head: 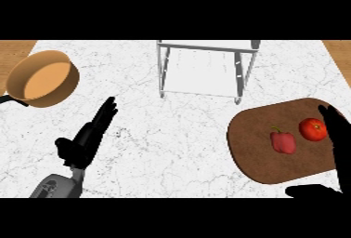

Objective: Pick the bell pepper from the cutting board and place it in the tiered basket

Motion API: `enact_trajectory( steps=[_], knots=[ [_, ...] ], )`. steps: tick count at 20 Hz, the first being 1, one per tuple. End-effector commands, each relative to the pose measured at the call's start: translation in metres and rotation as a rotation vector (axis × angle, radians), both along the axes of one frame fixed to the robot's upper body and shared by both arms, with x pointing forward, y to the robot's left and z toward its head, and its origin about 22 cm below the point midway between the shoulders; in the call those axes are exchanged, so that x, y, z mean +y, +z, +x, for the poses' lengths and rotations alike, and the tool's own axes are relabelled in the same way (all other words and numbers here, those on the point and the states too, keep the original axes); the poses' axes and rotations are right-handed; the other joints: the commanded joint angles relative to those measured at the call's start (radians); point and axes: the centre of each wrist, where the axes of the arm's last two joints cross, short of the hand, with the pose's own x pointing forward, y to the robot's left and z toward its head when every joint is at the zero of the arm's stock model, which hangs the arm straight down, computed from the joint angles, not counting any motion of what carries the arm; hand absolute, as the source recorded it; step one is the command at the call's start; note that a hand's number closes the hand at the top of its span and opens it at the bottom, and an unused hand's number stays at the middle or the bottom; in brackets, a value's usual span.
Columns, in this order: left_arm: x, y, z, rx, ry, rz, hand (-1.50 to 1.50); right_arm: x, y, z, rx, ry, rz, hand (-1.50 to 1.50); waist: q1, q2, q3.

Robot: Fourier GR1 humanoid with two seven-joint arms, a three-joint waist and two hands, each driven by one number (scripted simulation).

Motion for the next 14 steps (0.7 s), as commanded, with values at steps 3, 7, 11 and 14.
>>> enact_trajectory(
  steps=[3, 7, 11, 14],
  knots=[
    [-0.007, -0.022, 0.002, -0.006, 0.007, 0.007, 0.00, -0.003, -0.027, 0.019, 0.126, -0.168, -0.030, -1.50, -0.001, 0.005, 0.001],
    [-0.017, -0.002, 0.007, -0.008, 0.004, 0.009, 0.00, -0.014, -0.035, 0.016, 0.138, -0.149, 0.020, -1.50, -0.005, 0.000, 0.002],
    [0.001, 0.014, 0.007, 0.001, -0.005, -0.006, 0.00, 0.021, -0.063, 0.028, 0.111, -0.138, 0.043, -1.50, 0.002, 0.001, 0.002],
    [0.000, -0.010, -0.002, 0.002, -0.001, 0.012, 0.00, 0.000, -0.071, 0.038, 0.141, -0.166, 0.012, -1.50, 0.001, 0.001, 0.001]
  ],
)
